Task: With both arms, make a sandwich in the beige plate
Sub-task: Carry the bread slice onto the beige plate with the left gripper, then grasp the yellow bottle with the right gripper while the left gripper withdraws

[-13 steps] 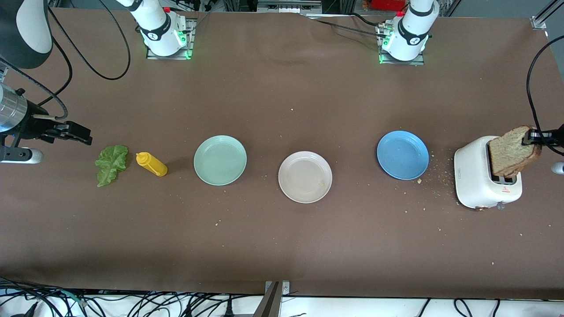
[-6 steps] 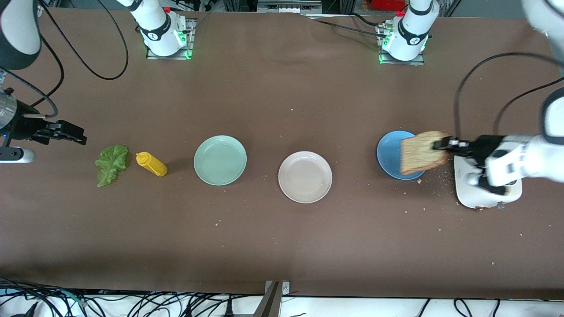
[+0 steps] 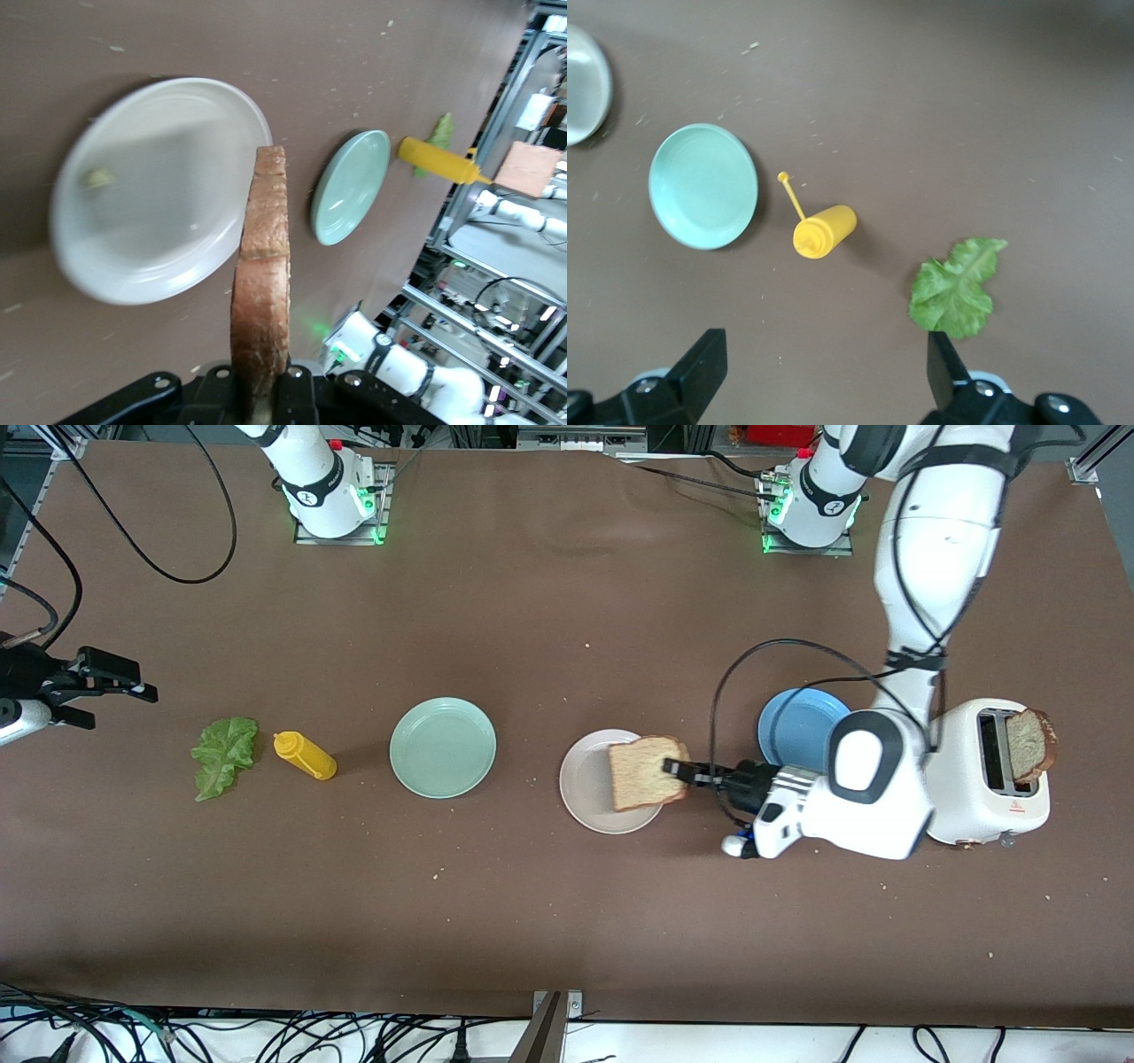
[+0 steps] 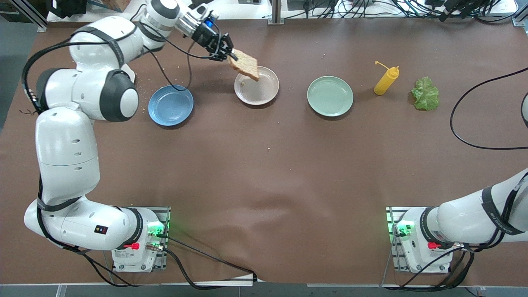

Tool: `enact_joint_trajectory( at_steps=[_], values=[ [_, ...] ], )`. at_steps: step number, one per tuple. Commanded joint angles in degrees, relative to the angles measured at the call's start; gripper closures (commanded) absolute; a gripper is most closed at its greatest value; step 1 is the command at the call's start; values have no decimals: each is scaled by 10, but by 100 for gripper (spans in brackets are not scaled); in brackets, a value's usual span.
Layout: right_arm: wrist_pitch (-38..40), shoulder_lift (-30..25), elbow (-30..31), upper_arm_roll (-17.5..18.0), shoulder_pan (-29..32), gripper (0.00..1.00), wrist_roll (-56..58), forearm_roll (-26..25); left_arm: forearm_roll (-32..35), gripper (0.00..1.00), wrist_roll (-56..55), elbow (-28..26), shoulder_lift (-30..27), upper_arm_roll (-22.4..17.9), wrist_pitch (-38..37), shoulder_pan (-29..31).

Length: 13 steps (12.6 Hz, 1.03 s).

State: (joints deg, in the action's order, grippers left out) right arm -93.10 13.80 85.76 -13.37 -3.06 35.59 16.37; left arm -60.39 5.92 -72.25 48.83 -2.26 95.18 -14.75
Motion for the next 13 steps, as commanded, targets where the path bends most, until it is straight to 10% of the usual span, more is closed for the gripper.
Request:
enact_joint_trajectory(
  at_steps=[1, 9, 10, 11, 13],
  values=[
    [-18, -11, 67, -45, 2, 0, 153, 81, -48, 100, -2, 19, 21, -9, 24, -18],
    [-102, 20, 213, -88, 7, 1, 545, 243, -40, 100, 101, 13, 53, -10, 29, -46],
    [-106, 32, 222, -88, 11, 1, 596, 272, -38, 65, 101, 13, 53, -11, 29, -48],
    [-109, 46, 230, -88, 17, 1, 644, 300, -28, 9, 101, 13, 53, -11, 30, -48],
    [-108, 78, 236, -88, 31, 0, 731, 345, 12, 0, 98, 13, 51, -13, 30, -45]
  ],
)
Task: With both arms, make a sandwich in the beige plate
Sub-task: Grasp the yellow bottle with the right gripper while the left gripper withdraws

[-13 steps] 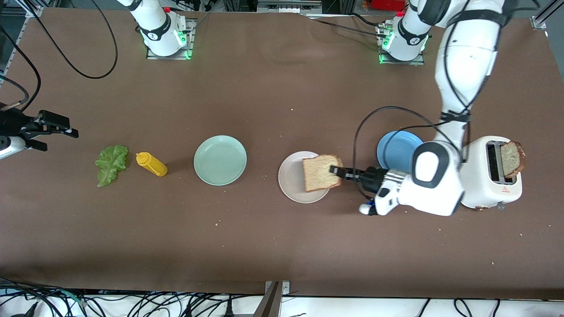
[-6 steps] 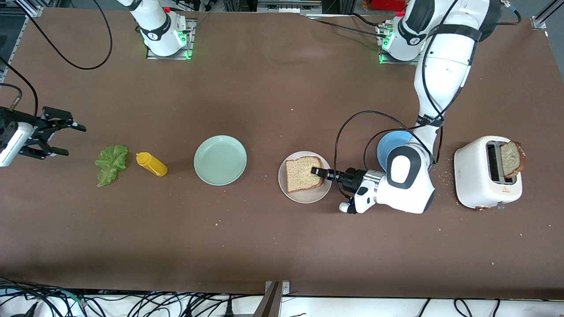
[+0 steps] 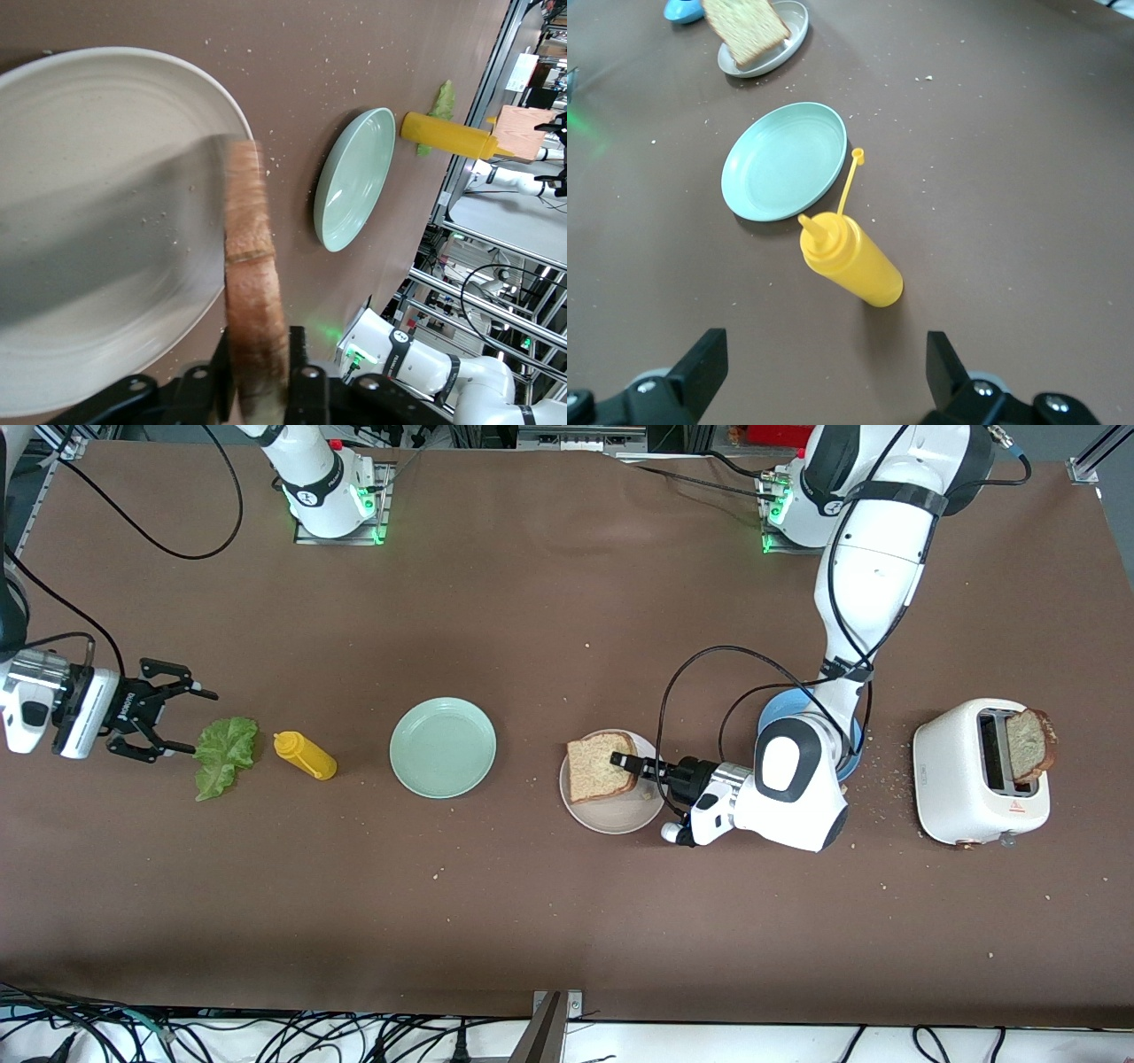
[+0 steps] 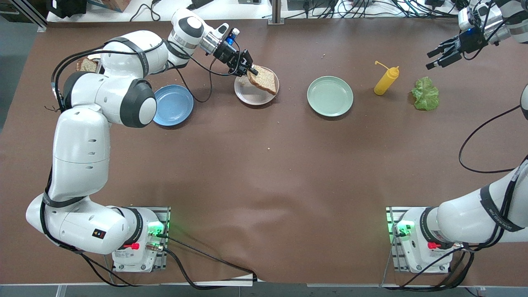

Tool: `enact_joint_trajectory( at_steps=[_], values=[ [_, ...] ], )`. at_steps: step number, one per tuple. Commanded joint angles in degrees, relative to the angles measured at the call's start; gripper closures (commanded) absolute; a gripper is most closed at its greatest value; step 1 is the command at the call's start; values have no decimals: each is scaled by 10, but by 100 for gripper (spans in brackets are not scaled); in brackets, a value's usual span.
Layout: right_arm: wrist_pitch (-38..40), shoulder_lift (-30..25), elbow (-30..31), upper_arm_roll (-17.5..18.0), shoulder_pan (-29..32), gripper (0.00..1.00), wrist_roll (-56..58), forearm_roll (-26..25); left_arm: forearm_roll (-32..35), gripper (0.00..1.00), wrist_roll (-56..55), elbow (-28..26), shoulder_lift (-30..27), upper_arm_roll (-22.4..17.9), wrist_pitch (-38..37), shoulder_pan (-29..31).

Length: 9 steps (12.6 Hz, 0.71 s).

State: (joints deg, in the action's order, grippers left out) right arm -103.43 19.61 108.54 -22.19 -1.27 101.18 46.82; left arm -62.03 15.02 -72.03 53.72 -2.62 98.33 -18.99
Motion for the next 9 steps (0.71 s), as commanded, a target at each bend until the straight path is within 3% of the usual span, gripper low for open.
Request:
enact_joint_trajectory(
  at_steps=[1, 5, 9],
  values=[
    [-2, 36, 9, 0, 19, 1, 112, 57, 40, 0, 7, 11, 1, -11, -2, 0],
    [2, 87, 19, 0, 25, 1, 226, 141, 125, 0, -24, 12, -17, -40, -9, 8],
    [8, 139, 19, 6, 23, 1, 319, 221, 231, 0, -139, 13, -60, -49, -61, 37]
  ],
)
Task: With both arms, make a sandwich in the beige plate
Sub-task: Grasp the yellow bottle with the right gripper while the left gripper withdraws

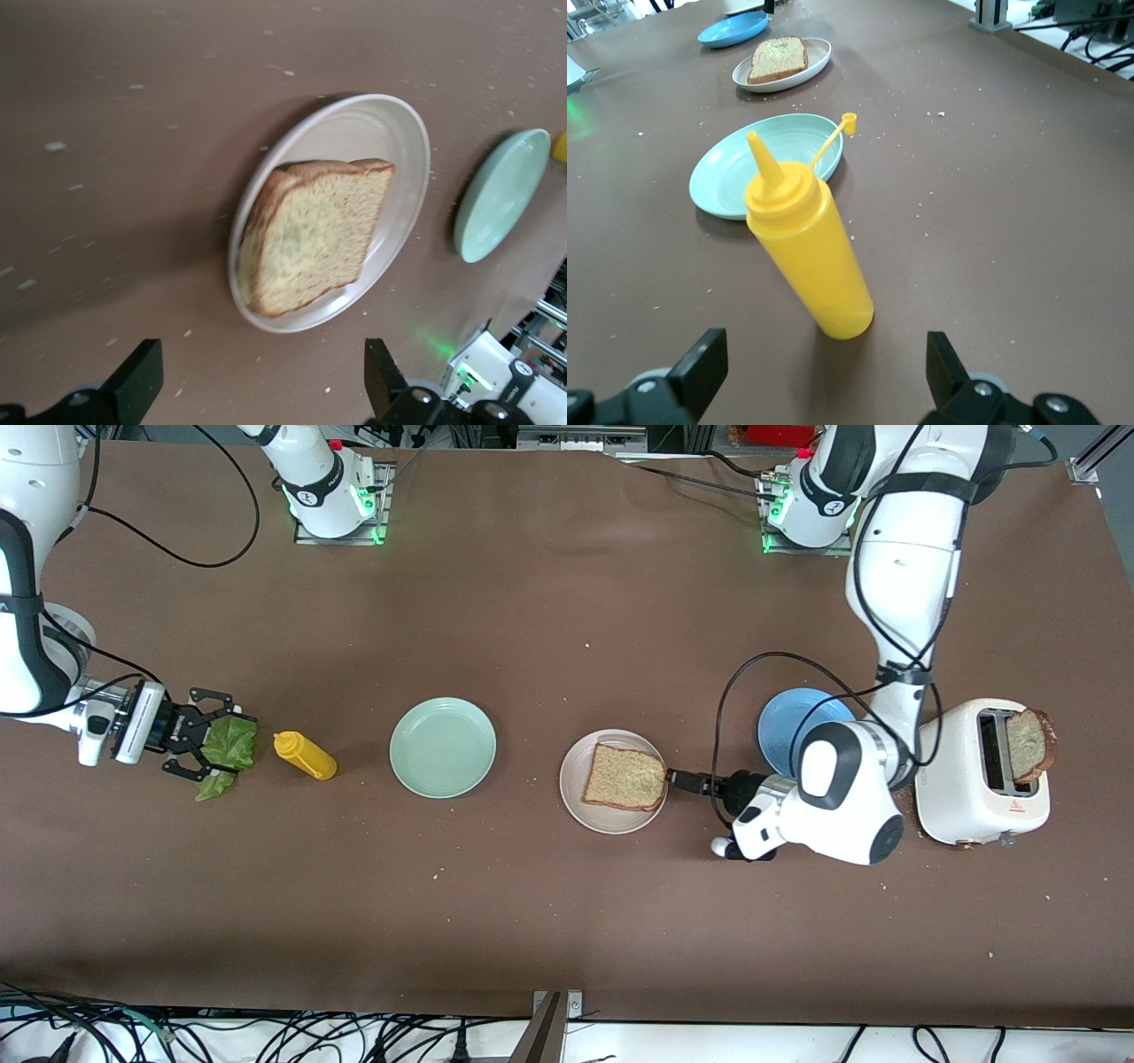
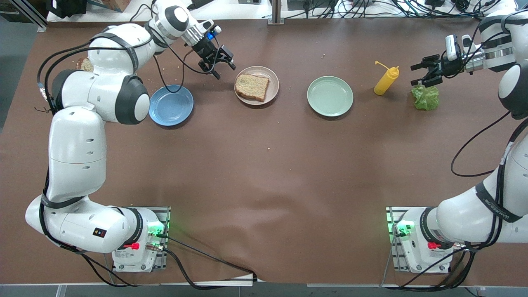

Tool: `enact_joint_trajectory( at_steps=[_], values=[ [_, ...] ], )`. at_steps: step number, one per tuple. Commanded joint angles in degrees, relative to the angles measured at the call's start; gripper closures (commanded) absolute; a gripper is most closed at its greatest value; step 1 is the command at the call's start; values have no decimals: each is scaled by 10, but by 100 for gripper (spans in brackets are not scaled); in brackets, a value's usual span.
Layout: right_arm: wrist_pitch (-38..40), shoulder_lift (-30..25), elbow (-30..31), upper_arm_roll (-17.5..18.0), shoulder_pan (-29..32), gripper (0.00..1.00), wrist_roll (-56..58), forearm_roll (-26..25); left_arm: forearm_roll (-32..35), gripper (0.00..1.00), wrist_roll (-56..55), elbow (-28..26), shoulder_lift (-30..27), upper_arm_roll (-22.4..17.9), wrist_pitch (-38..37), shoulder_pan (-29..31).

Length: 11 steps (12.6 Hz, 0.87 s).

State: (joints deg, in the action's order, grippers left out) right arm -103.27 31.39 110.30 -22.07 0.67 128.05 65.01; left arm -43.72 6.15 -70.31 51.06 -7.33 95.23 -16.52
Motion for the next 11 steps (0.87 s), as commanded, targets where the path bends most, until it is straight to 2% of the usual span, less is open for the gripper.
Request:
enact_joint_trajectory(
  at_steps=[1, 5, 8, 11],
  values=[
    [7, 35, 1, 7, 3, 1, 76, 63, 85, 0, -65, -2, -48, -1, -54, 28],
    [7, 62, -3, 26, 1, 1, 114, 109, 279, 0, -68, 0, -120, 0, -138, 70],
    [6, 74, -4, 50, 1, 1, 117, 137, 313, 0, -66, 3, -179, -1, -179, 101],
    [5, 79, -4, 56, 1, 1, 117, 145, 390, 0, -68, 3, -220, -1, -188, 112]
  ],
)
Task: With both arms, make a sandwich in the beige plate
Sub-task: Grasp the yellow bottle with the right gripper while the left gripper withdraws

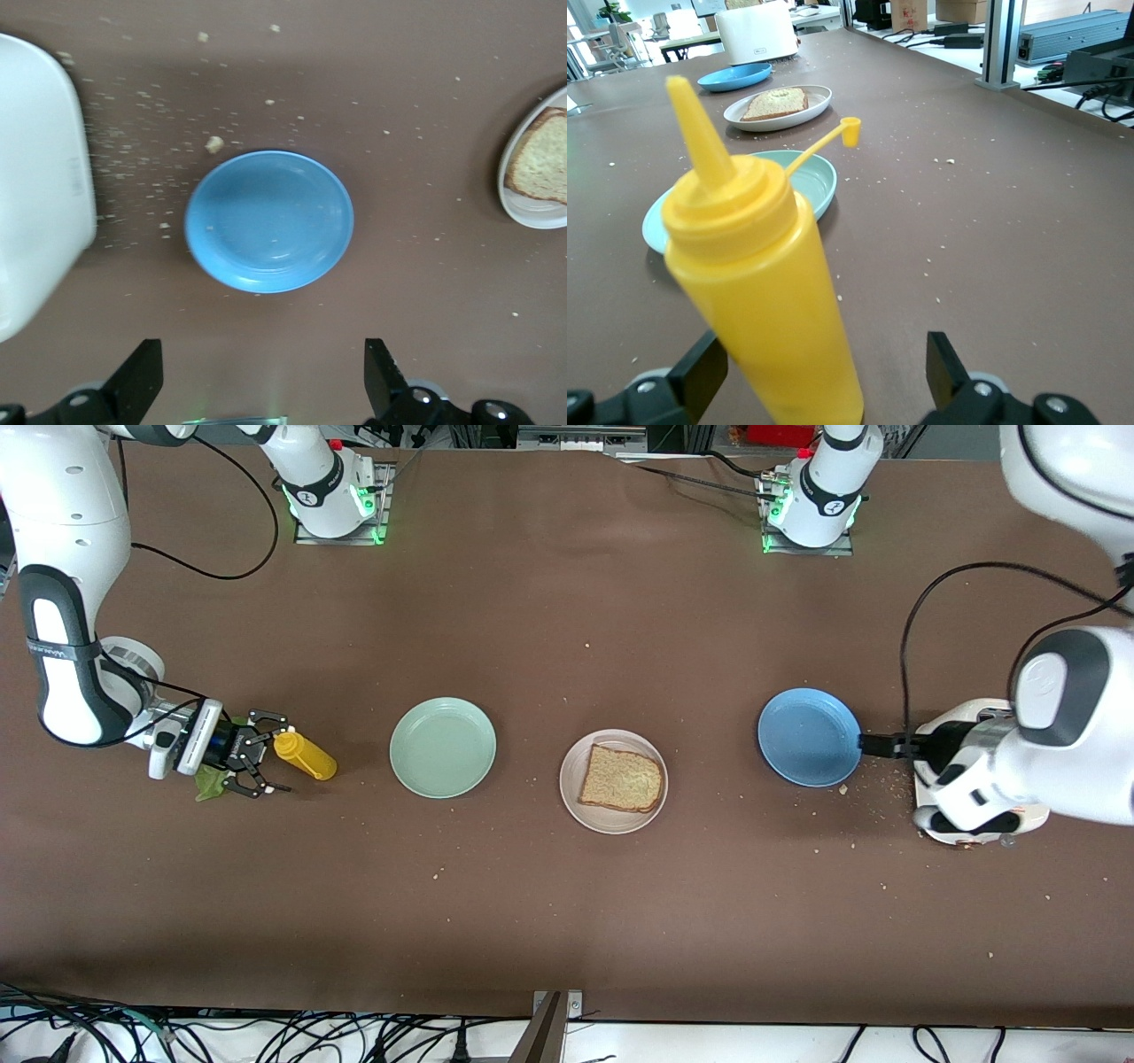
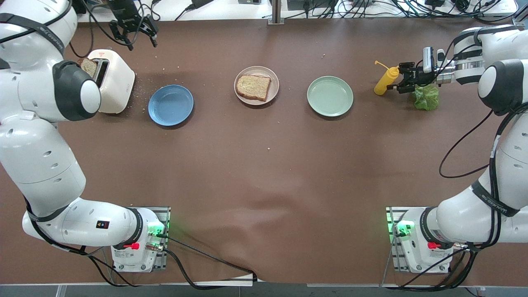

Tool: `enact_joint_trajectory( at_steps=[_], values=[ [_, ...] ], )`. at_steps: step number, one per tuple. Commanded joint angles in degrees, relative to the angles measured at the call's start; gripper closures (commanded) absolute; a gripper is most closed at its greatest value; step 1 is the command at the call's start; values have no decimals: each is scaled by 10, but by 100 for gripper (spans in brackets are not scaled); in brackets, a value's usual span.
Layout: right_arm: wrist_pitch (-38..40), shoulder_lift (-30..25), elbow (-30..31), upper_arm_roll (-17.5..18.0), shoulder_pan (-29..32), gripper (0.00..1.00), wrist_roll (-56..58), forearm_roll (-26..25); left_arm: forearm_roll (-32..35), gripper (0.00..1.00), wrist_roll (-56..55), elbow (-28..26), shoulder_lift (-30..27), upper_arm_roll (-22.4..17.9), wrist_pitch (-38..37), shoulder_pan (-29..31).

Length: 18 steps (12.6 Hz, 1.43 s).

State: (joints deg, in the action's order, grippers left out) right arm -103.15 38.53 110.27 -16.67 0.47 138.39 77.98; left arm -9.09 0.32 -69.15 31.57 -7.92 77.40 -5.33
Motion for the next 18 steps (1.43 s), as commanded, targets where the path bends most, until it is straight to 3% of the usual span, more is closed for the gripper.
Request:
enact_joint_trajectory(
  at_steps=[1, 5, 6, 7, 9, 10, 16, 18],
  values=[
    [3, 10, -3, 2, 2, 1, 14, 15, 70, 0, -10, -5, -33, 5, -15, 1],
    [4, 23, -3, 3, -2, 2, 15, 34, 79, 0, -9, -4, -59, -31, -14, 1],
    [4, 26, -3, 3, -3, 15, 23, 39, 79, 0, -8, -4, -64, -34, -14, 7],
    [2, 27, -3, 3, -4, 45, 37, 44, 79, 0, -8, -4, -64, -34, -14, 10],
    [-3, 27, -3, 3, -8, 95, 52, 50, 80, 0, -6, -5, -64, -37, -14, 16],
    [-8, 28, -3, 3, -13, 100, 52, 56, 80, 0, -6, -4, -64, -36, -14, 20],
    [-167, -13, -21, -6, -102, 100, -7, 49, 79, 0, -7, -4, -64, -37, -14, 25],
    [-221, -25, -47, -24, -148, 100, -72, -9, 77, 0, -7, -5, -65, -36, -14, 26]
  ],
)
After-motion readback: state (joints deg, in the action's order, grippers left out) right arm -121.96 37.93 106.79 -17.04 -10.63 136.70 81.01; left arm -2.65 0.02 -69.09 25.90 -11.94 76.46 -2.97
